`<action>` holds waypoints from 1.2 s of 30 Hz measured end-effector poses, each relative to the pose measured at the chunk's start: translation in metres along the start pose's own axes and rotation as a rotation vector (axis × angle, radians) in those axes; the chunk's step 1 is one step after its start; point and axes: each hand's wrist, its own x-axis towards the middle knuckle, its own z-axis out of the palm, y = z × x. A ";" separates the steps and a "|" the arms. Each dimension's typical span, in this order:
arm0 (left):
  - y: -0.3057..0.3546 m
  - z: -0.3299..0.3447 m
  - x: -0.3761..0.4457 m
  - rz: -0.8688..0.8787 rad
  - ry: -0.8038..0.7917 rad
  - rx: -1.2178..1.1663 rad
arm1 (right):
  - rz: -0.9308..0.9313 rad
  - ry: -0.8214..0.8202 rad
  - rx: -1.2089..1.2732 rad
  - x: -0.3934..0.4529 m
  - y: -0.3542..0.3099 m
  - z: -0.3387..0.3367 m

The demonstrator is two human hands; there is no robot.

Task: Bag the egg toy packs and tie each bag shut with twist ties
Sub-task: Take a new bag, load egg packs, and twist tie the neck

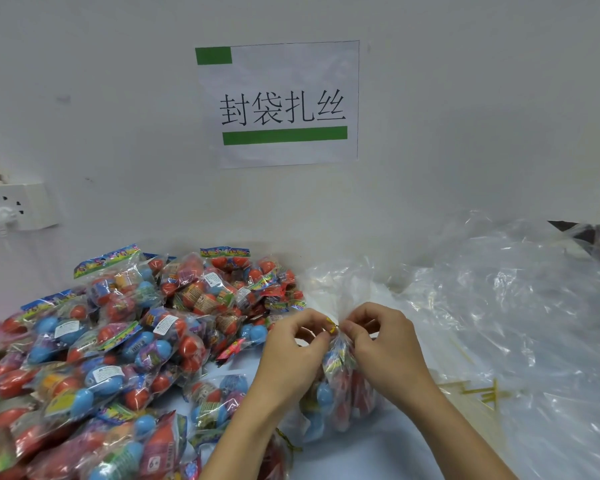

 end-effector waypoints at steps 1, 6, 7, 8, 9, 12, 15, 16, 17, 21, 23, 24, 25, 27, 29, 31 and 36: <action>0.000 0.000 0.000 0.007 0.000 0.011 | -0.003 -0.007 -0.004 0.000 0.000 0.000; -0.001 -0.001 -0.001 0.066 0.000 0.059 | -0.020 -0.024 -0.012 0.000 0.002 -0.001; -0.002 -0.002 -0.001 0.088 -0.001 0.093 | -0.023 -0.025 -0.016 -0.001 0.002 -0.001; -0.002 -0.003 -0.001 0.114 -0.001 0.133 | -0.026 -0.027 -0.018 -0.001 0.002 -0.001; -0.003 -0.004 -0.001 0.144 0.000 0.172 | -0.028 -0.028 -0.019 -0.001 0.001 -0.001; -0.005 -0.003 -0.001 0.235 0.015 0.257 | -0.038 -0.027 -0.024 -0.002 0.000 0.000; -0.006 -0.001 -0.001 0.270 0.041 0.272 | -0.045 -0.013 -0.021 -0.002 0.000 0.000; -0.006 -0.001 -0.001 0.269 0.050 0.267 | -0.045 -0.008 -0.018 -0.002 0.000 0.000; -0.006 0.000 -0.001 0.259 0.059 0.259 | -0.044 -0.005 -0.014 -0.002 0.000 0.000; -0.002 0.003 0.000 0.114 0.073 0.131 | -0.039 -0.011 -0.010 -0.003 -0.001 0.002; -0.001 0.003 0.002 -0.011 0.072 0.033 | -0.042 -0.019 -0.014 -0.003 -0.001 0.003; -0.002 0.003 0.004 -0.068 0.071 -0.006 | -0.045 -0.023 -0.018 -0.004 -0.001 0.003; -0.003 0.002 0.005 -0.110 0.072 -0.034 | -0.048 -0.025 -0.022 -0.004 -0.001 0.003; -0.004 0.002 0.005 -0.145 0.076 -0.079 | -0.045 -0.023 -0.022 -0.004 0.000 0.002; -0.003 0.002 0.004 -0.144 0.078 -0.132 | -0.033 -0.016 -0.020 -0.004 0.000 0.001; -0.002 0.000 0.003 -0.087 0.069 -0.128 | -0.014 -0.005 -0.011 -0.003 -0.001 0.001; 0.002 0.001 -0.001 0.077 0.029 0.078 | 0.063 0.051 0.040 -0.001 0.000 -0.001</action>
